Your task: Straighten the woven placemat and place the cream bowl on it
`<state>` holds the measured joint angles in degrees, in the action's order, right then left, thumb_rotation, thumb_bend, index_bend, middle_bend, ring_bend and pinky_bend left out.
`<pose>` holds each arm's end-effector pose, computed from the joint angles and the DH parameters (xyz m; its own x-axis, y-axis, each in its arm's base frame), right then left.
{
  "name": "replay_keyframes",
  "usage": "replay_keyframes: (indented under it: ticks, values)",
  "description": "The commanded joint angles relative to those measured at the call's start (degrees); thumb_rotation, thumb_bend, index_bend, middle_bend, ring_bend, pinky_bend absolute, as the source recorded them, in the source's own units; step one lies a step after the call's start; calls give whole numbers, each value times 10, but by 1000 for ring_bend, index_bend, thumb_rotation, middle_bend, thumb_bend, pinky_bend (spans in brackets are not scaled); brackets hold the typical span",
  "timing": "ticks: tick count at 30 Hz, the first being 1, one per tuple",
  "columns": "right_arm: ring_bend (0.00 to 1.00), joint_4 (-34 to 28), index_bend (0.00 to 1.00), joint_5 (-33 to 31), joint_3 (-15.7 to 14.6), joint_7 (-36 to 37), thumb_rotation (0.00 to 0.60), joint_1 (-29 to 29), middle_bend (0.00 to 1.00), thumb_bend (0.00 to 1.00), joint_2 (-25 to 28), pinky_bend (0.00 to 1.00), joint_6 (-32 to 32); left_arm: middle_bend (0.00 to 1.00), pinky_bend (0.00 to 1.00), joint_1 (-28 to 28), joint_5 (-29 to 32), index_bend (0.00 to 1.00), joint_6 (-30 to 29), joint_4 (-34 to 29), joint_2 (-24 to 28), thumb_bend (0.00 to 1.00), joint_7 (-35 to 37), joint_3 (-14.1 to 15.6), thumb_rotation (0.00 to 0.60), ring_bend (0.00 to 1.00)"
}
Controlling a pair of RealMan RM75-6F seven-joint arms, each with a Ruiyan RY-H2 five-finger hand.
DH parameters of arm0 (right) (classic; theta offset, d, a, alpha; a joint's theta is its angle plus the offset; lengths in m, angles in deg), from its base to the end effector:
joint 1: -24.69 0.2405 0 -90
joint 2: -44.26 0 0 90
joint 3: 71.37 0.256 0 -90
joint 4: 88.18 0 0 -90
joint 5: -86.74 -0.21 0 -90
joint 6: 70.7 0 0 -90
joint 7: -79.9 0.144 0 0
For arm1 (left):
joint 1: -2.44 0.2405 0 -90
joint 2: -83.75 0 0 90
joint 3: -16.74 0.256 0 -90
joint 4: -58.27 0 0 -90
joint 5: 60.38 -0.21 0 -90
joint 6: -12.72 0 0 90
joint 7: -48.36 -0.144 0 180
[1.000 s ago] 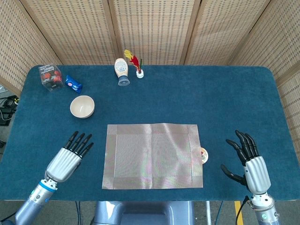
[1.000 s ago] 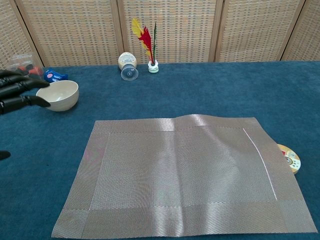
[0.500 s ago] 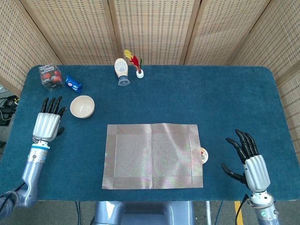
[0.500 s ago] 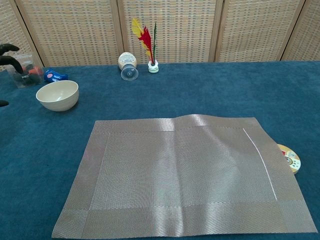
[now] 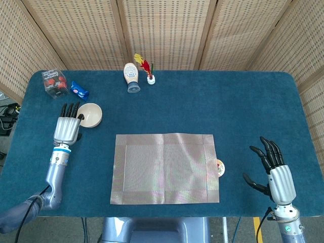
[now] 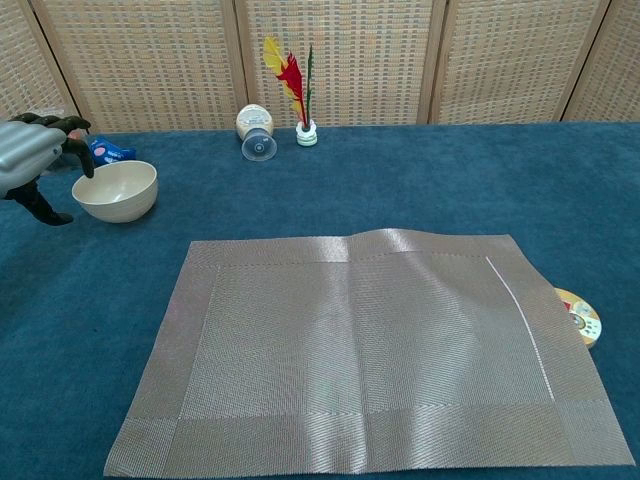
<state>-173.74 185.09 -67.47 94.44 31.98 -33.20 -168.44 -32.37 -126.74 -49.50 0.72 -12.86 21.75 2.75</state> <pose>-0.2617 -0.1886 0.1175 0.0023 0.1603 0.9871 -0.9498 -0.3085 0.0523 -0.2558 0.3766 0.0180 0.6883 0.0267 0.7249 0.7248 -0.0652 -0.6858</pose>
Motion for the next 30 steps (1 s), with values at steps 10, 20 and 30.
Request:
replay_keyframes:
  ticks: [10,20,30]
  values:
    - [0,2,209,-1,3,4,600,-1,0,378,1,0,-5,0,0,-30,37,379,29,50,-39,235,-14,-18,600,0]
    - [0,8,209,-3,3,3,600,1,0,379,-3,0,-1,0,0,-41,42,420,56,114,-76,251,-8,-7,600,0]
    - [0,13,210,-4,2,-2,600,2,0,379,-8,0,2,0,0,-53,33,558,62,179,-105,422,22,-8,600,0]
